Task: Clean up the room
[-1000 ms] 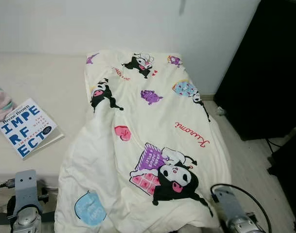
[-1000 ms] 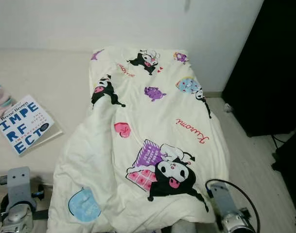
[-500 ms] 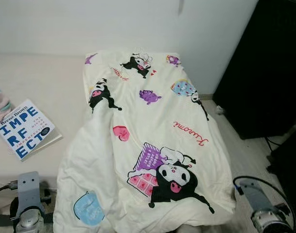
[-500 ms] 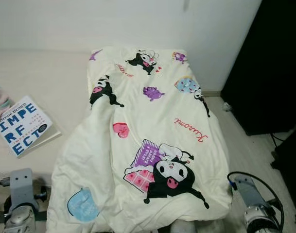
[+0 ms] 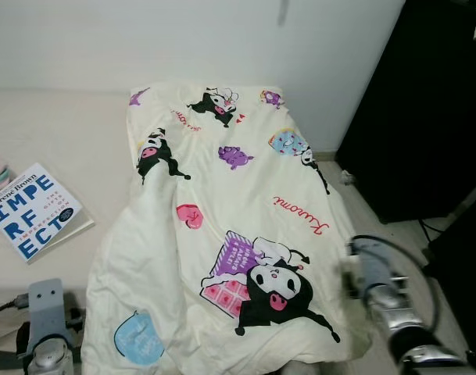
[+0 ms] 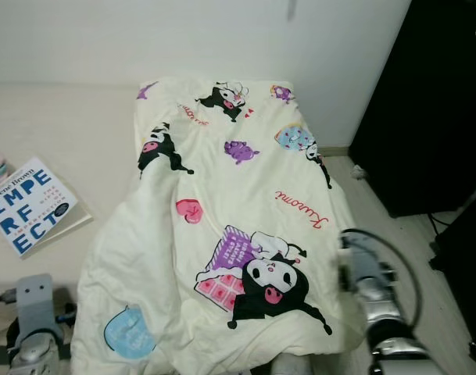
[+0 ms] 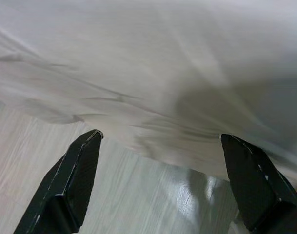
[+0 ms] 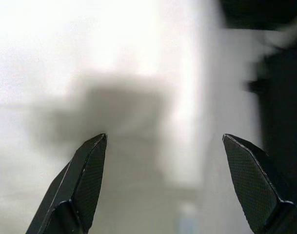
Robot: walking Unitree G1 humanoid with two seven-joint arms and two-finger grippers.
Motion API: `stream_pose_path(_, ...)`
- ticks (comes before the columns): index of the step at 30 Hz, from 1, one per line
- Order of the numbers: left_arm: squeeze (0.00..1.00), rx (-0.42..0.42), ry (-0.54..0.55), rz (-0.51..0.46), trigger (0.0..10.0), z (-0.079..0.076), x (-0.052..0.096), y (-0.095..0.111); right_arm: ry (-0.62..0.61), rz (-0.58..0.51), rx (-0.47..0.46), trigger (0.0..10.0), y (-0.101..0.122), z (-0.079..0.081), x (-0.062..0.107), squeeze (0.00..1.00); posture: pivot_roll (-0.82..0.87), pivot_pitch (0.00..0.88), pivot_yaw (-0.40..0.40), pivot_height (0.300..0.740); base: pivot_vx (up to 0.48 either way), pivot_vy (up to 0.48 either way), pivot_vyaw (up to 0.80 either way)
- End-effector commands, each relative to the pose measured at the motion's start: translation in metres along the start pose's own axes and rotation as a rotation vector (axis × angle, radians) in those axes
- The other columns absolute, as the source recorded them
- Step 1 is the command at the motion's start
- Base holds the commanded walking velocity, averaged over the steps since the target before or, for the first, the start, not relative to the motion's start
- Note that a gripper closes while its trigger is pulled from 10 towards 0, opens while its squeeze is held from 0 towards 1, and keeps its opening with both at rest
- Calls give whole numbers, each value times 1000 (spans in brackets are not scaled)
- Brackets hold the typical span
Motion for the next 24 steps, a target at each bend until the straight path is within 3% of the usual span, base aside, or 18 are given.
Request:
stream_pose_path(1, 0, 4, 27, -8, 10000, 5, -4, 6, 56, 25, -13, 10000, -12, 13, 2, 0, -60, 60, -78, 512, 0, 0, 0)
stream_pose_path(2, 0, 4, 27, -8, 10000, 5, -4, 6, 56, 25, -13, 10000, -12, 13, 2, 0, -60, 60, -78, 512, 0, 0, 0)
stream_pose_path(3, 0, 2, 13, -12, 10000, 0, -4, 10, 118, 46, 0, 10000, -21, 34, 4, 0, -57, 58, -78, 517, 0, 0, 0)
stream_pose_path(5, 0, 2, 13, -12, 10000, 0, -4, 10, 118, 46, 0, 10000, -21, 34, 4, 0, -57, 58, -78, 517, 0, 0, 0)
stream_pose_path(7, 0, -18, -37, 12, 10000, -15, 0, 5, 214, 98, 47, 10000, -42, 63, 11, 0, -55, 45, -77, 527, 0, 0, 0)
stream_pose_path(9, 0, -25, -59, 39, 10000, -21, 3, -2, 242, 117, 67, 10000, -51, 70, 14, 0, -55, 46, -77, 532, 0, 0, 0)
stream_pose_path(15, 0, -64, -109, 143, 10000, -31, 15, -32, 287, 142, 81, 10000, -66, 78, 20, 0, -58, 43, -70, 546, 0, 0, 0)
stream_pose_path(24, 0, -99, -167, 252, 10000, -33, 31, -66, 269, 146, 87, 10000, -71, 72, 20, 0, -61, 41, -64, 566, 0, 0, 0)
Point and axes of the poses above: a point about 5 cm out from each wrist's last joint towards the gripper, its own x axis pointing back from the gripper into the wrist, its own y axis along the axis of the wrist's last joint, z = x × y, the point moved 3 cm from there along -x, pointing out of the wrist towards the gripper, and after that the axes turned 3 degrees about -x, right-handed, at the moved point
